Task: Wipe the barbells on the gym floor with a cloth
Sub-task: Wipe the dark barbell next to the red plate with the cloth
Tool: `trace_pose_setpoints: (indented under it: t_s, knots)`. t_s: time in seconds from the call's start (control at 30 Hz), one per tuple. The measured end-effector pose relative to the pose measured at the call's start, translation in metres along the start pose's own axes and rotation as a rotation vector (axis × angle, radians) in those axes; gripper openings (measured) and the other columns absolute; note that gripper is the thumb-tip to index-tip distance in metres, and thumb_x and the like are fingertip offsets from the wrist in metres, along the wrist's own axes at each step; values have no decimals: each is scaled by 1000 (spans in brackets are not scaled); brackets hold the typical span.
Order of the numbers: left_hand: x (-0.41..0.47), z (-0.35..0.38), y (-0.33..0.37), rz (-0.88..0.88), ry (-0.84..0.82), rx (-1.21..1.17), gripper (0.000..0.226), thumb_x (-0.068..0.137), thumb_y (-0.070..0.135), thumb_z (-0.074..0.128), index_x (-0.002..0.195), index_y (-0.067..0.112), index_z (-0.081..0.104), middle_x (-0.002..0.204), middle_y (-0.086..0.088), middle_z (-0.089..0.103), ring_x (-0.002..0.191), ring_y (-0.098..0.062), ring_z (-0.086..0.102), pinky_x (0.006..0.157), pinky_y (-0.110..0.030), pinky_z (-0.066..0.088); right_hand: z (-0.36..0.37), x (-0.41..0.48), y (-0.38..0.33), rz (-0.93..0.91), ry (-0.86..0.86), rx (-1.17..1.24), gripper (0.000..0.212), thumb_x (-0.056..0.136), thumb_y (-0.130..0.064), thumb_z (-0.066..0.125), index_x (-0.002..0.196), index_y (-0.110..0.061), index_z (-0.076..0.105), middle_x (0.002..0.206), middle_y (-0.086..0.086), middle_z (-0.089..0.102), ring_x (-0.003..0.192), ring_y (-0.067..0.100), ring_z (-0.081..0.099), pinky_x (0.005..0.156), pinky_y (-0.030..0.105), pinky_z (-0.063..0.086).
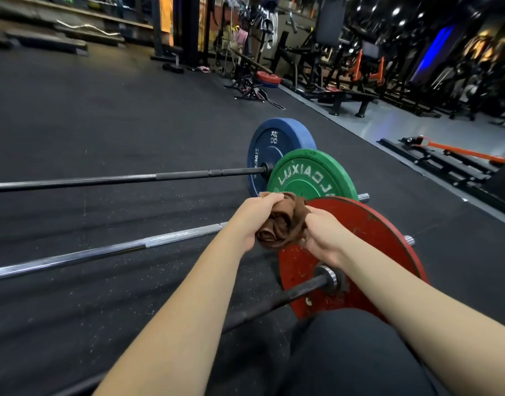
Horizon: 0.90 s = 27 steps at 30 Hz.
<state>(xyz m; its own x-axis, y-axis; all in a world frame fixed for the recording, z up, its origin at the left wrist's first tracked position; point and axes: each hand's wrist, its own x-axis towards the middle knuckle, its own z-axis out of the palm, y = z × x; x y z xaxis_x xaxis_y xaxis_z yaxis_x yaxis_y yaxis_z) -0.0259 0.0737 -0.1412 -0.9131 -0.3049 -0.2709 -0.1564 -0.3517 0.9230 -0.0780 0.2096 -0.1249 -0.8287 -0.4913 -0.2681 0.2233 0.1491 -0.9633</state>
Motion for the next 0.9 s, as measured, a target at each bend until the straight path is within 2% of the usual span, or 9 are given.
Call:
trace_pose_setpoints:
  t_s: [0.13,0.2,0.27,0.4,0.57,0.63,0.73,0.8,0.9]
  knots:
    - [-4,-7,-10,64,-44,39,28,99,35,65,119,17,72,108,-3,77,100,-18,73,84,-29,58,0,-7,5,-94,-222,-40,62,84,14,38,134,-13,62,129,11,69,119,24,63,83,30,55]
    - [-7,-7,-13,101,-64,18,27,101,31,63,122,14,68,112,-5,75,100,-16,72,77,-24,57,-5,-7,10,-131,-336,-57,78,71,10,41,143,-15,54,141,13,60,128,26,55,96,37,49]
    - [-9,-6,-17,94,-45,24,30,101,30,64,125,13,59,118,-8,70,101,-17,70,73,-25,56,-7,-9,14,-209,-437,-220,79,80,7,51,153,-21,40,151,5,52,138,19,49,112,37,43]
    - [-10,-5,-30,-14,-14,-57,31,100,32,64,125,17,54,121,-10,65,109,-23,67,89,-38,58,-1,-11,25,-384,-203,-587,62,77,-17,89,122,-37,51,125,-10,60,111,-11,58,94,9,44]
    - [-13,-4,-41,-95,-37,-162,39,101,45,56,113,11,72,105,-9,73,101,-24,68,85,-39,55,-20,-7,52,-379,-19,-771,43,76,-28,87,105,-34,55,100,-14,67,92,-2,64,78,21,46]
    - [-14,4,-53,-77,-24,5,33,106,42,49,110,15,66,102,-7,67,96,-22,64,84,-42,57,-36,-5,61,-336,153,-772,37,79,-26,77,107,-27,53,96,-14,68,89,4,65,76,25,46]
    - [-11,3,-93,14,82,537,26,107,44,41,101,22,54,103,-1,63,90,-17,60,84,-41,54,-67,2,76,-237,335,-854,56,81,-28,66,126,-30,32,99,-6,69,88,22,68,78,40,54]
    - [-11,-7,-128,52,56,981,33,108,47,35,107,18,53,112,-3,61,104,-23,58,88,-42,50,-85,6,92,-189,299,-1042,64,85,-26,64,134,-34,24,97,-1,67,83,24,67,73,44,56]
    - [-12,-17,-167,-82,-61,1328,52,110,48,21,127,14,57,129,-11,61,118,-33,57,98,-47,48,-96,12,124,-165,141,-1364,45,87,-26,59,129,-28,44,112,-2,63,110,25,56,89,43,50]
